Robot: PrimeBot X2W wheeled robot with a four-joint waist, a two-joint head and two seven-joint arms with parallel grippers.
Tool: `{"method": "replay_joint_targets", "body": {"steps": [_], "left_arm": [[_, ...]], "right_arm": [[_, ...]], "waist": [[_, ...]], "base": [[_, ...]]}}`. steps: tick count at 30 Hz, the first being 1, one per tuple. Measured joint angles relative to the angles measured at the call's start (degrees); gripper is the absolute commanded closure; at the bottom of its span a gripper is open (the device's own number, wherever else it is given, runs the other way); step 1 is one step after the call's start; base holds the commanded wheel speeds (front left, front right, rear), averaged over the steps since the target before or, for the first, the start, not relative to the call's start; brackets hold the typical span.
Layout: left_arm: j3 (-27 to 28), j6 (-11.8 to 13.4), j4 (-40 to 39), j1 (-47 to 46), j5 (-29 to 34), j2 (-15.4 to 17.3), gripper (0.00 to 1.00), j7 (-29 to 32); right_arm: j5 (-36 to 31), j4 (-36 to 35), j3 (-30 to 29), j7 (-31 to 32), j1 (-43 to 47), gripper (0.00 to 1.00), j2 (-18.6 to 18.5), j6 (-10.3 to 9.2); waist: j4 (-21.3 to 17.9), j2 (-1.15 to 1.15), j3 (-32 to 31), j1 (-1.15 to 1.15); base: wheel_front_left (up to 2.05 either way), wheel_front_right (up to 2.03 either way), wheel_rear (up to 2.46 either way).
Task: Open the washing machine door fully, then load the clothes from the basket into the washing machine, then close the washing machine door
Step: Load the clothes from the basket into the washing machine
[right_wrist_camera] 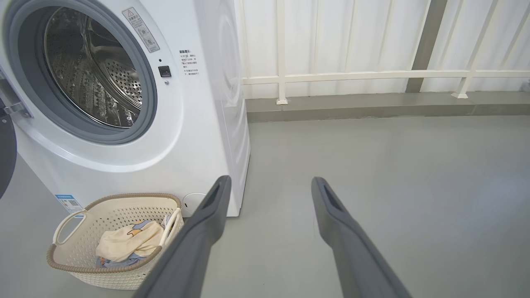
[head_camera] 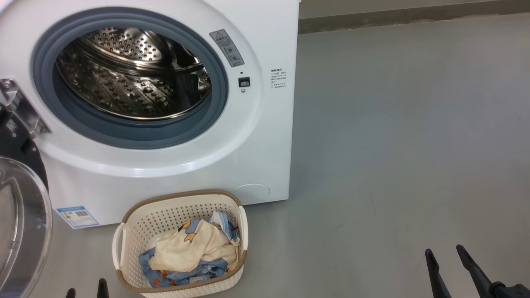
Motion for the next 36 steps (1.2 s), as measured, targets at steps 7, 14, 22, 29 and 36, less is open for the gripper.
{"method": "replay_joint_targets", "body": {"steps": [7, 14, 22, 29, 36], "left_arm": [[0.1, 0.0, 0.5, 0.0, 0.0, 0.0, 0.00, 0.0], [-0.1, 0.0, 1.5, 0.0, 0.0, 0.0, 0.00, 0.0], [0.0, 0.0, 1.5, 0.0, 0.0, 0.0, 0.00, 0.0], [0.9, 0.0, 1.6, 0.0, 0.3, 0.0, 0.00, 0.0], [1.0, 0.0, 1.7, -0.3, 0.3, 0.0, 0.00, 0.0]], "right_arm": [[0.0, 0.1, 0.0, 0.0, 0.0, 0.00, 0.0, 0.00], [0.0, 0.1, 0.0, 0.0, 0.0, 0.00, 0.0, -0.01], [0.0, 0.1, 0.0, 0.0, 0.0, 0.00, 0.0, 0.00], [0.0, 0.1, -0.1, 0.0, 0.0, 0.00, 0.0, 0.00], [0.0, 0.1, -0.1, 0.0, 0.0, 0.00, 0.0, 0.00]], "waist": [[-0.2, 0.00, 0.2, 0.00], [-0.3, 0.00, 0.5, 0.00], [-0.4, 0.00, 0.9, 0.00], [-0.4, 0.00, 1.5, 0.00], [-0.3, 0.00, 2.3, 0.00]], "base": [[0.00, 0.00, 0.00], [0.44, -0.44, 0.00], [1.46, -1.46, 0.00], [1.72, -1.72, 0.00], [0.77, -0.77, 0.00]]}}
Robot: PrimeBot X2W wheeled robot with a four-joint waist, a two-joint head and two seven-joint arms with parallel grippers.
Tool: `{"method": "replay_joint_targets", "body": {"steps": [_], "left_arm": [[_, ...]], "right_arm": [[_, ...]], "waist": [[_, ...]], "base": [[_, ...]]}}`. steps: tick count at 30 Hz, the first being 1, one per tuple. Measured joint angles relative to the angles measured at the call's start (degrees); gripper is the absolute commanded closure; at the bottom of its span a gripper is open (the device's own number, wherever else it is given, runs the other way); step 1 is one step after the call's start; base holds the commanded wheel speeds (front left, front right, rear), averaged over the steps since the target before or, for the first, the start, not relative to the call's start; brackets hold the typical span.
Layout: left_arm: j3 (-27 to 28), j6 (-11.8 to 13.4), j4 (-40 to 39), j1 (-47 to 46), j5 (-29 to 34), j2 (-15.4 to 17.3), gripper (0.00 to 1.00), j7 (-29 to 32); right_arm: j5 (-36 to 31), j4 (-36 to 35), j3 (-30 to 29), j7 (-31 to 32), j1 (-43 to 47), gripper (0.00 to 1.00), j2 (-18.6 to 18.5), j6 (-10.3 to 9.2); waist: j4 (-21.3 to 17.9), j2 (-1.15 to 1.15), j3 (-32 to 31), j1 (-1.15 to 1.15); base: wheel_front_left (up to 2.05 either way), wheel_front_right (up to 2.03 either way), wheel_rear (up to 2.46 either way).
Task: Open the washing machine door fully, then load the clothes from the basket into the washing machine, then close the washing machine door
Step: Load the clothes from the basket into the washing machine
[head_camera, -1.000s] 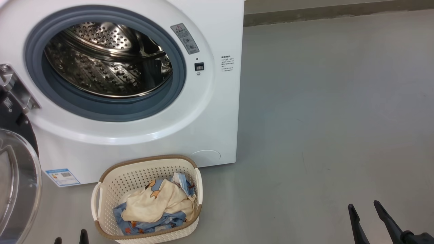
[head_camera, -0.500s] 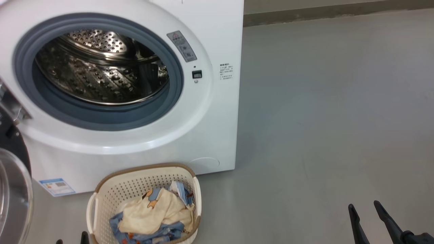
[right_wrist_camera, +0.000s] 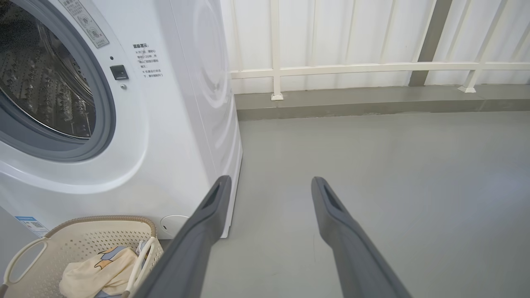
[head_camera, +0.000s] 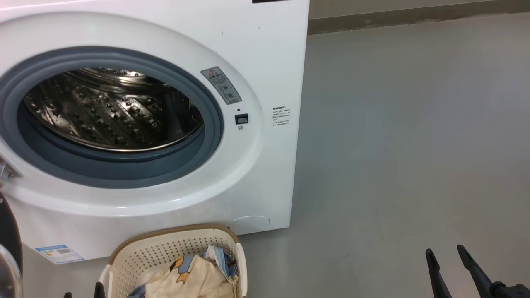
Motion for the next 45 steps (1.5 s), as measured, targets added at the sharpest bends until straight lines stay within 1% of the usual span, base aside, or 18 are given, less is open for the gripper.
{"method": "replay_joint_targets", "body": {"steps": [23, 28, 34, 39, 45], "left_arm": [[-1.0, 0.0, 0.5, 0.0, -0.7, 0.0, 0.00, 0.0], [-2.1, 0.0, 3.9, -1.1, -1.0, 0.0, 0.00, 0.0], [-3.3, 0.0, 7.2, -5.1, -0.7, 0.0, 0.00, 0.0], [-4.5, 0.0, 13.7, -9.3, 0.0, 0.2, 0.00, 0.0], [-5.9, 0.0, 22.2, -17.1, 0.0, 0.9, 0.00, 0.0]], "right_arm": [[0.0, 0.0, 0.0, 0.0, -1.2, 0.00, 0.4, -0.01], [0.1, 0.0, 0.3, 0.0, -1.4, 0.00, 0.6, 0.00], [0.2, 0.0, 0.3, 0.0, -3.7, 0.00, 0.6, 0.00], [0.3, 0.0, 0.5, 0.0, -5.4, 0.00, 0.8, 0.00], [0.6, 0.0, 1.6, 0.0, -8.4, 0.00, 1.6, 0.00]], "waist": [[-0.6, 0.00, 1.3, 0.00], [-1.3, 0.00, 2.5, 0.00], [-2.4, 0.00, 5.1, 0.00], [-3.5, 0.00, 8.2, 0.00], [-5.0, 0.00, 12.5, 0.00]], "base": [[0.01, -0.01, 0.00], [0.00, 0.00, 0.00], [0.00, 0.00, 0.00], [0.00, 0.00, 0.00], [0.00, 0.00, 0.00]]}}
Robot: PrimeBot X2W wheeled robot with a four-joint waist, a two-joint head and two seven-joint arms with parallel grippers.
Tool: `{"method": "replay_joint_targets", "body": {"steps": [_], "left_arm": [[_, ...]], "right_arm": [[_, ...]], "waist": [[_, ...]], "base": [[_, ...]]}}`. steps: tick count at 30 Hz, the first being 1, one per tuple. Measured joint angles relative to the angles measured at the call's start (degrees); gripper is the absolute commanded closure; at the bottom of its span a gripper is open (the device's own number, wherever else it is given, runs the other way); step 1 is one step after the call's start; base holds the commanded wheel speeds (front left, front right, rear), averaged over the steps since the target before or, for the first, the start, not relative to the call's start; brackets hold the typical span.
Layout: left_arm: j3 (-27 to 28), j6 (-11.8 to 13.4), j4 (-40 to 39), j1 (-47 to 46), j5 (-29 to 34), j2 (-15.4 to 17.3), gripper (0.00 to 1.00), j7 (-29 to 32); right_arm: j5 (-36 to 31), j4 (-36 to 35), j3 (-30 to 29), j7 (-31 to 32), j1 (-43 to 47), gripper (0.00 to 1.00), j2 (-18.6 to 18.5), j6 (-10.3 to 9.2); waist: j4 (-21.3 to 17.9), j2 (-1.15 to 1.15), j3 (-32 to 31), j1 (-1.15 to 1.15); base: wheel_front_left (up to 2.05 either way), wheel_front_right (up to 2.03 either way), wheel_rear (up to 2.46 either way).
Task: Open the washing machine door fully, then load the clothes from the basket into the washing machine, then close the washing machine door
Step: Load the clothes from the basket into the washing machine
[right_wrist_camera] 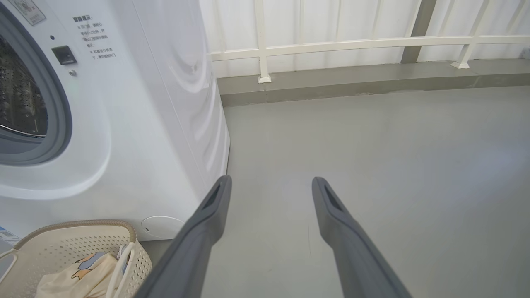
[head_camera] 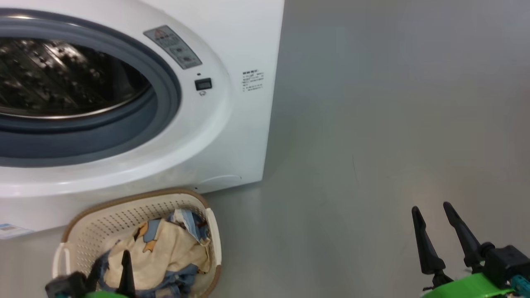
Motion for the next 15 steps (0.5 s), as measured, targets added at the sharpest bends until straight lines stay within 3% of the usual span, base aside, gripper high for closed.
{"method": "replay_joint_targets", "body": {"steps": [15], "left_arm": [[-0.8, 0.0, 23.7, -18.3, -1.1, 3.6, 0.00, 0.2]], "right_arm": [[1.0, 0.1, 1.3, 0.0, -6.4, 0.00, 0.4, 0.00]], "waist": [[-3.3, 0.00, 10.8, 0.00]], "base": [[0.00, 0.00, 0.00]]}}
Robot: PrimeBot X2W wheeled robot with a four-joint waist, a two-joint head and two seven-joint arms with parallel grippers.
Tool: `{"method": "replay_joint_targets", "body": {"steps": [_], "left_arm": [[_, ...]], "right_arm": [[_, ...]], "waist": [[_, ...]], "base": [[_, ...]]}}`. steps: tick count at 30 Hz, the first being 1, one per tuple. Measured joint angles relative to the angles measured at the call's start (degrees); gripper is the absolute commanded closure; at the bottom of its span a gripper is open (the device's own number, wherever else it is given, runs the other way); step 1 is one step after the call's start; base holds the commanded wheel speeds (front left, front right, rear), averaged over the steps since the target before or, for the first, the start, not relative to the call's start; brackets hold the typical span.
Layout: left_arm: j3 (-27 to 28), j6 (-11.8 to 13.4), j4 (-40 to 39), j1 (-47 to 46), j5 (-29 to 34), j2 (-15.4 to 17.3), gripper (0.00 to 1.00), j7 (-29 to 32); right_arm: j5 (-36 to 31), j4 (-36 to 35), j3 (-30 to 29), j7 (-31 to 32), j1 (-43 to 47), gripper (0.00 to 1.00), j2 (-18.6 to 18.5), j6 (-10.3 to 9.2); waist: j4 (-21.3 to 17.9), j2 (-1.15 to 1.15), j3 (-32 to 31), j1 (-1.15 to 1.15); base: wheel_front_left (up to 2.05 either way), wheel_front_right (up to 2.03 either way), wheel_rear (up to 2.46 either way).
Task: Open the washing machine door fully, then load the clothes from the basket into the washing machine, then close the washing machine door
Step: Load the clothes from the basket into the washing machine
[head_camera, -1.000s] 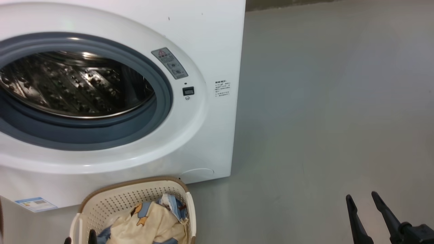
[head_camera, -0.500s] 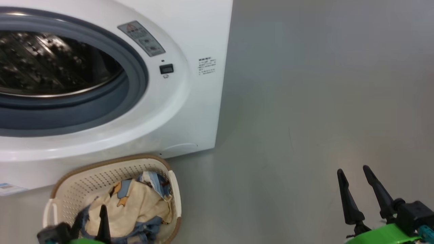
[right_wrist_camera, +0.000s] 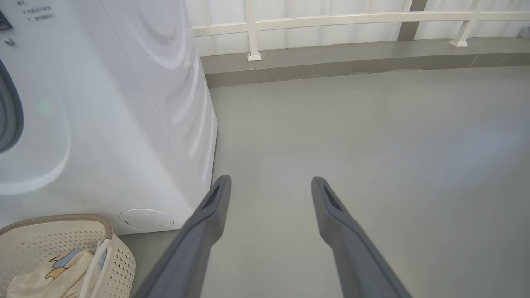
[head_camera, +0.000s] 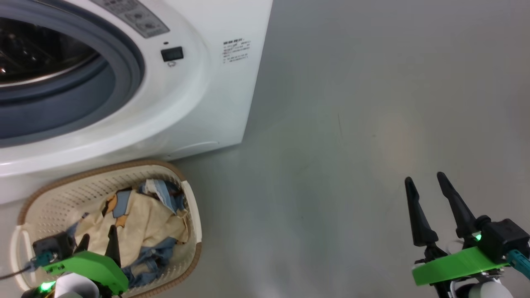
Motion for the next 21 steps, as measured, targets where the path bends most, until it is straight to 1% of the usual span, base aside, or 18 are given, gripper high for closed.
{"method": "replay_joint_targets", "body": {"steps": [4, 12, 14, 21], "left_arm": [[-1.0, 0.0, 4.9, -3.9, -0.5, 1.2, 0.00, 1.5], [-2.7, 0.0, 9.7, -10.5, -5.1, 2.1, 0.00, 4.5], [-2.8, 0.0, 10.6, -11.2, -6.2, 2.7, 0.00, 4.5], [-4.2, 0.0, 13.6, -13.5, -7.0, 4.5, 0.00, 4.5]], "right_arm": [[0.2, 0.1, 1.1, 0.0, -1.8, 0.00, 0.5, -0.01], [0.6, -0.2, 2.2, 0.0, -5.6, 0.00, 0.7, 0.00], [0.6, -0.2, 2.2, 0.0, -6.3, 0.00, 0.8, 0.00], [1.1, -0.5, 2.1, 0.0, -7.5, 0.00, 1.0, 0.00]], "waist": [[-0.4, 0.00, 2.9, 0.00], [-1.0, 0.00, 9.0, 0.00], [-1.2, 0.00, 10.4, 0.00], [-2.2, 0.00, 14.4, 0.00]], "base": [[0.00, 0.00, 0.00], [0.00, 0.00, 0.00], [0.00, 0.00, 0.00], [0.00, 0.00, 0.00]]}}
